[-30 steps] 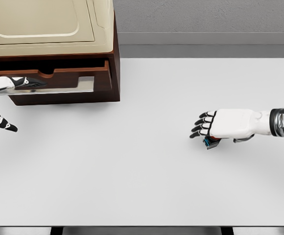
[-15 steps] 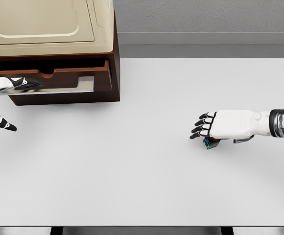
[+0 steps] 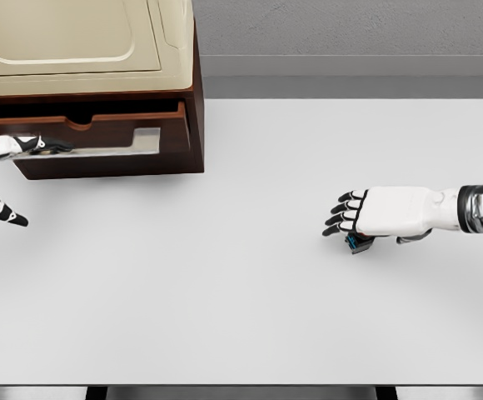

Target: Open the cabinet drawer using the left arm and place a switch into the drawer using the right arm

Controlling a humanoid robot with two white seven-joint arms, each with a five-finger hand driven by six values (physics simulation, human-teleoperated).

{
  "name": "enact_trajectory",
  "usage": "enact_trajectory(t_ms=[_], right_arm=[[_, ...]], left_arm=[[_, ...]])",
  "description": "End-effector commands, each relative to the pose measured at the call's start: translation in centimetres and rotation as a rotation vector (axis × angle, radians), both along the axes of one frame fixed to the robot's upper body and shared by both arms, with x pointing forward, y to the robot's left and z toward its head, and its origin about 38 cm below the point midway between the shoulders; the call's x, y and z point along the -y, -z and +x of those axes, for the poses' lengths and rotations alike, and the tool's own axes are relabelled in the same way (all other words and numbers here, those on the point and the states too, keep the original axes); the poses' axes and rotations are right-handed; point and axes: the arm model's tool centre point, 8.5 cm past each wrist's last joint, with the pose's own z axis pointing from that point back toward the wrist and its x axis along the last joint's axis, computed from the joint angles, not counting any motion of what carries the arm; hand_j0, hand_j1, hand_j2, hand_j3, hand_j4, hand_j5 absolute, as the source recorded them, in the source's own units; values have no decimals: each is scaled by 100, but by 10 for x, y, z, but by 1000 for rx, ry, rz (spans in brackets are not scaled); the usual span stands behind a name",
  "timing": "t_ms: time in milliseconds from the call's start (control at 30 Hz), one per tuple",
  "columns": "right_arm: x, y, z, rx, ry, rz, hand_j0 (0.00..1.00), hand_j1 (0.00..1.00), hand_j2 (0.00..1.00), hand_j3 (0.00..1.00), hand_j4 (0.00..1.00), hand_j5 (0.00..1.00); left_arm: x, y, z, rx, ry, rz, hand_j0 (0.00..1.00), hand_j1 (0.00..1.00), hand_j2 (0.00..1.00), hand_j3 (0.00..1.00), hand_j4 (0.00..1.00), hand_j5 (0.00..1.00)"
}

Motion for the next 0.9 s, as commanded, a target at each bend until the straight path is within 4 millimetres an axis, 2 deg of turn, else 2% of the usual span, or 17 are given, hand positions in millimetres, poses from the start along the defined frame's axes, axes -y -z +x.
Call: enact_trajectory(t_ms=[0,267,867], right_arm=[[0,-1,0,1,3,5,100,100,100,100,100,100],[-2,-1,0,1,-2,9,100,100,100,100,100,100],[-4,0,0,-2,-4,11,100,100,100,100,100,100]], left_arm=[[2,0,-1,8,19,6,100,100,100,100,100,100],[7,16,-11,-15,90,10,100,100,100,100,100,100],[4,34,-36,-40,211,35,100,100,100,100,100,100]])
